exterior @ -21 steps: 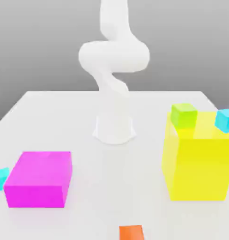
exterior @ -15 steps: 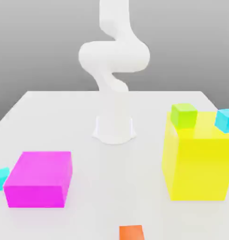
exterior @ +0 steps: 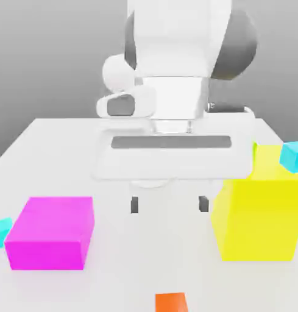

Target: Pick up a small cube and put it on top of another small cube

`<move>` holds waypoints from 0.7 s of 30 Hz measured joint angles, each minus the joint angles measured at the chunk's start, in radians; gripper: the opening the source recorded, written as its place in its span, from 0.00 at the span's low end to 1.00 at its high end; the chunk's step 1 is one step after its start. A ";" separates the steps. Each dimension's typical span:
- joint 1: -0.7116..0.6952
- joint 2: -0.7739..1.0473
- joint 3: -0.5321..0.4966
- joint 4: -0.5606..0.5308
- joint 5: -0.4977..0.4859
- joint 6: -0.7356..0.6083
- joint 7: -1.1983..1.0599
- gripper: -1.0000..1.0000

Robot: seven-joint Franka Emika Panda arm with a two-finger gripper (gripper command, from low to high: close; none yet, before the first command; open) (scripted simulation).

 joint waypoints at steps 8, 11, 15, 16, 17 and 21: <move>0.010 0.290 0.005 0.001 -0.007 0.107 0.002 0.50; 0.016 0.399 -0.003 0.020 -0.016 0.189 0.008 0.50; 0.018 0.424 -0.004 0.025 -0.018 0.209 0.010 0.00; 0.018 0.424 -0.004 0.025 -0.018 0.209 0.010 0.00; 0.017 0.424 -0.004 0.025 -0.018 0.209 0.010 0.00; 0.014 0.370 0.000 0.014 -0.013 0.166 0.007 0.00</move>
